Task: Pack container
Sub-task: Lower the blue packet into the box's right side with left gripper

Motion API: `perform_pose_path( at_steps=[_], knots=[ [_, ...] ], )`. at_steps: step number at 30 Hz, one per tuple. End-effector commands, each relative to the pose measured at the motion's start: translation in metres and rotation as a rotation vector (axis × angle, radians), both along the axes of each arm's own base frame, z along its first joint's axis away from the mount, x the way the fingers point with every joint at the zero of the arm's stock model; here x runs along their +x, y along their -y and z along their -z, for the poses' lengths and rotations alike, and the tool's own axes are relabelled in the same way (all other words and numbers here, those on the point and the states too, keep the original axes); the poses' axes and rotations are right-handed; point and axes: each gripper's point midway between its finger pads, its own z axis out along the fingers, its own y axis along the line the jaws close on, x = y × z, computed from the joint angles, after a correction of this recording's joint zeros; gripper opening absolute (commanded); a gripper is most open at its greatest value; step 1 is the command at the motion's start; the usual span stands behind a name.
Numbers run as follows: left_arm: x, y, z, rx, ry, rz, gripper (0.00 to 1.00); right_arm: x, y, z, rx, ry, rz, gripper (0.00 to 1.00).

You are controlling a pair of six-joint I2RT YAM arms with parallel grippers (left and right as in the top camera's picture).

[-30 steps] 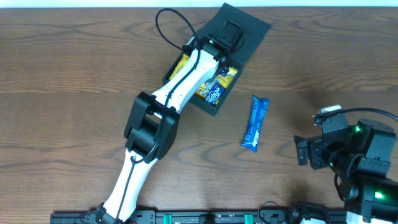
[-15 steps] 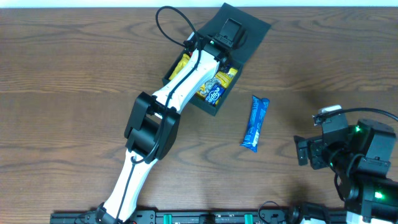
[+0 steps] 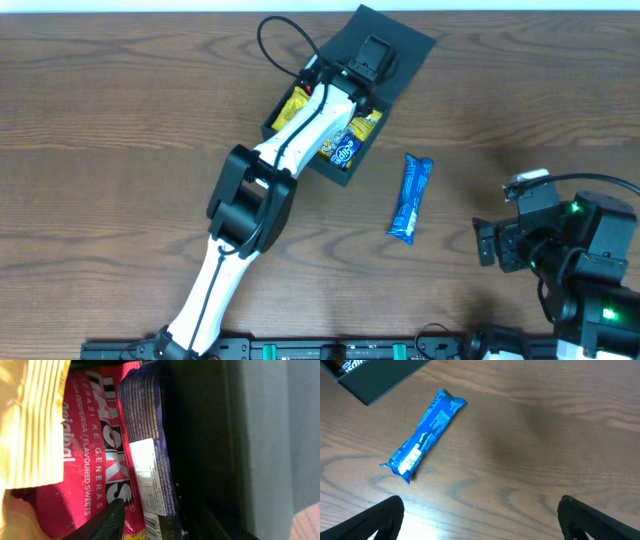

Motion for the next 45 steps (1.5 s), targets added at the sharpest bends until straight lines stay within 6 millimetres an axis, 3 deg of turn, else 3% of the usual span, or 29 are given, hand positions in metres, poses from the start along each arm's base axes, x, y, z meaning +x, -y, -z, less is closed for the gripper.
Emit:
perform_pose_path(
  at_steps=[1, 7, 11, 17, 22, 37, 45],
  knots=[
    [0.001, 0.004, 0.011, 0.011, -0.010, 0.021, 0.49, 0.000, 0.000, 0.000, 0.017, 0.001, 0.012, 0.99],
    [0.003, 0.005, 0.011, 0.006, -0.002, 0.021, 0.26, 0.000, 0.000, 0.000, 0.017, 0.001, 0.012, 0.99],
    [0.002, 0.005, 0.011, 0.009, -0.005, 0.021, 0.22, 0.000, 0.000, 0.000, 0.017, 0.001, 0.012, 0.99],
    [-0.001, 0.002, 0.011, 0.020, -0.021, 0.021, 0.06, 0.000, 0.000, 0.000, 0.017, 0.001, 0.012, 0.99],
    [-0.006, -0.001, 0.004, 0.030, -0.035, 0.022, 0.06, 0.000, 0.000, 0.000, 0.017, 0.001, 0.012, 0.99],
    [-0.017, -0.009, -0.047, 0.075, 0.001, 0.063, 0.06, 0.000, 0.000, 0.000, 0.017, 0.001, 0.012, 0.99],
    [-0.030, -0.005, -0.046, 0.098, -0.032, 0.098, 0.06, 0.000, 0.000, 0.000, 0.017, 0.001, 0.012, 0.99]
  ],
)
